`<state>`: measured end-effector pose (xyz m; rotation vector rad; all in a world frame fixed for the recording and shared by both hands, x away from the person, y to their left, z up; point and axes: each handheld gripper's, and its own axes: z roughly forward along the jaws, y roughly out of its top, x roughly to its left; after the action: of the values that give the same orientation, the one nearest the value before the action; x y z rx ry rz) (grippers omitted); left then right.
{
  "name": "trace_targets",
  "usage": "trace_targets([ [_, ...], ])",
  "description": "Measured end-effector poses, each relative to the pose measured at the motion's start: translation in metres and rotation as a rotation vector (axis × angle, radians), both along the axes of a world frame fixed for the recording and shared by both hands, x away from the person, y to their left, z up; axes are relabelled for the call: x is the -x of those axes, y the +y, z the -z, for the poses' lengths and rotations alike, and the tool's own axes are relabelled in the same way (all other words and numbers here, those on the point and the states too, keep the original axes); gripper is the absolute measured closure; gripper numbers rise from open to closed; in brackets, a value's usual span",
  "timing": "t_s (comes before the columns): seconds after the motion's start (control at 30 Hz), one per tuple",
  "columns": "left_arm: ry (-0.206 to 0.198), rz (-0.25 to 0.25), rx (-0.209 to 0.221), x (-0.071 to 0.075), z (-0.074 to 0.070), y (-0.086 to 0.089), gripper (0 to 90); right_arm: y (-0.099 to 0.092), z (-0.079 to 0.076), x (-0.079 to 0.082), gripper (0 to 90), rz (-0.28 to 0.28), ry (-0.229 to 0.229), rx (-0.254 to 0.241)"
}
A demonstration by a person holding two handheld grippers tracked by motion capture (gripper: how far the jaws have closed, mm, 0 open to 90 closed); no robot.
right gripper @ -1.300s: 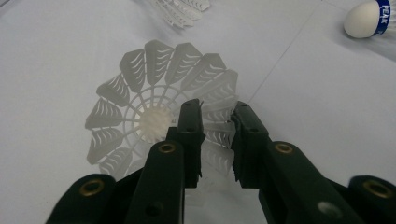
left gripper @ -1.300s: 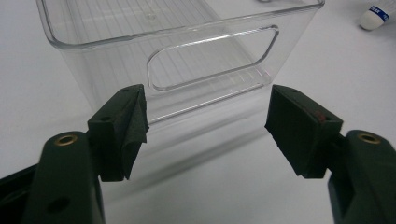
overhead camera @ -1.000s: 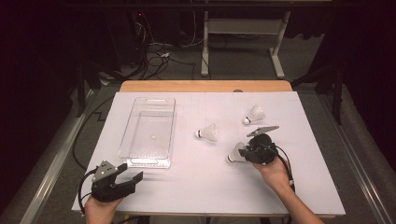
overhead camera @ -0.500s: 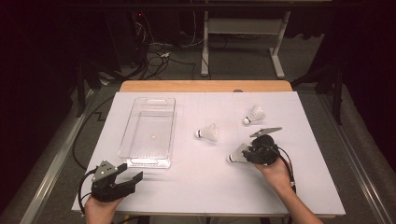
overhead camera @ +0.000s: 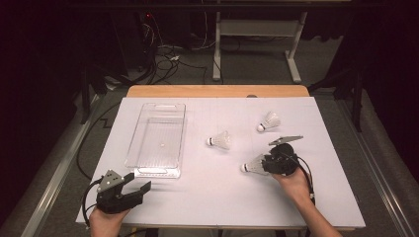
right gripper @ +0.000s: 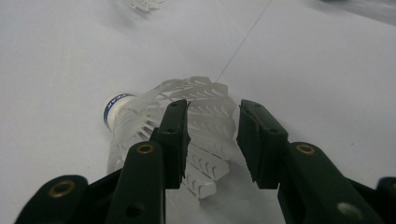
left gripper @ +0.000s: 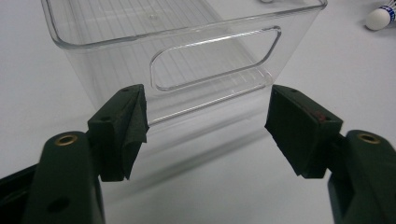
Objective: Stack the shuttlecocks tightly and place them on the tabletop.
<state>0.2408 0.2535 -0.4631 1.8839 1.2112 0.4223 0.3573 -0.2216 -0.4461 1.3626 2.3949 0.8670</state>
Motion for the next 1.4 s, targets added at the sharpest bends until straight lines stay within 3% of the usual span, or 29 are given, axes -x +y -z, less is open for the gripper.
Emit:
trace_targets([
  [0.9,-0.013,-0.008,-0.028,0.0,0.0,-0.001,30.8,-0.016,0.004,0.002,61.1,0.041,-0.004,-0.027],
  [1.4,-0.014,-0.009,-0.032,0.0,0.0,-0.002,30.7,-0.028,0.002,0.01,54.6,0.064,-0.065,-0.067],
])
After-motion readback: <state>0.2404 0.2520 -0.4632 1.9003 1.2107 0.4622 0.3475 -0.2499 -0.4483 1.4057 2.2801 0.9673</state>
